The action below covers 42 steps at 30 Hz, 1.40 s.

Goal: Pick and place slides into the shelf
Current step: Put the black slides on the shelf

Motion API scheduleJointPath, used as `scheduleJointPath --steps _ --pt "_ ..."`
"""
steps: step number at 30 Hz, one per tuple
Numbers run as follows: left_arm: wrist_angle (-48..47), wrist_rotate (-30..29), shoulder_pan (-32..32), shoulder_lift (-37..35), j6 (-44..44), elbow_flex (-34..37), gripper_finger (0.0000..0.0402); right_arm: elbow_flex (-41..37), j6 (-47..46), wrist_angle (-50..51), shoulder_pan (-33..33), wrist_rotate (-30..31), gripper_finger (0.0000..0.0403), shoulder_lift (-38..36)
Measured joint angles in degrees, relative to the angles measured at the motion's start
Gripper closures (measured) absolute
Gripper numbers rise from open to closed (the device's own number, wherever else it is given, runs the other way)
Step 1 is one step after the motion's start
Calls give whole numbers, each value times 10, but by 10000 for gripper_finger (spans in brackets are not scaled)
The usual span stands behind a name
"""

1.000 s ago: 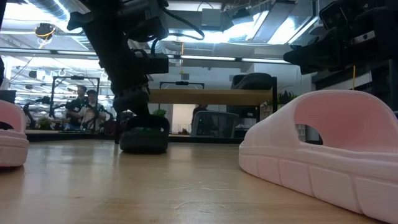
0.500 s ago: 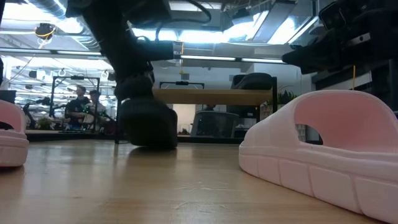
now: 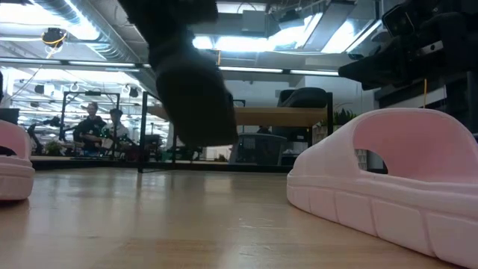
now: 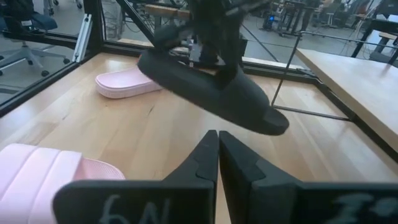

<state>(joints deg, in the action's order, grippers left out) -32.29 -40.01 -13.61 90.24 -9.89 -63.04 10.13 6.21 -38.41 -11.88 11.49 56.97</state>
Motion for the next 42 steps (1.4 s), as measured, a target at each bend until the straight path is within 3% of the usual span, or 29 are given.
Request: scheduleJointPath --steps 3,12,22,33,38,42 --pt "9 -6 -16 -23 0 -2 401 0 0 2 0 0 386 0" --pt "35 -104 -48 -82 53 -2 401 0 1 0 0 0 386 0" --pt "133 -152 13 -106 195 -2 401 0 1 -8 0 0 386 0" --pt "165 -124 100 -105 288 -5 402 0 1 -8 0 0 386 0" --pt "165 -32 142 -105 318 -31 401 0 1 -8 0 0 386 0" --pt "166 0 176 -105 346 -61 401 0 2 -12 0 0 386 0"
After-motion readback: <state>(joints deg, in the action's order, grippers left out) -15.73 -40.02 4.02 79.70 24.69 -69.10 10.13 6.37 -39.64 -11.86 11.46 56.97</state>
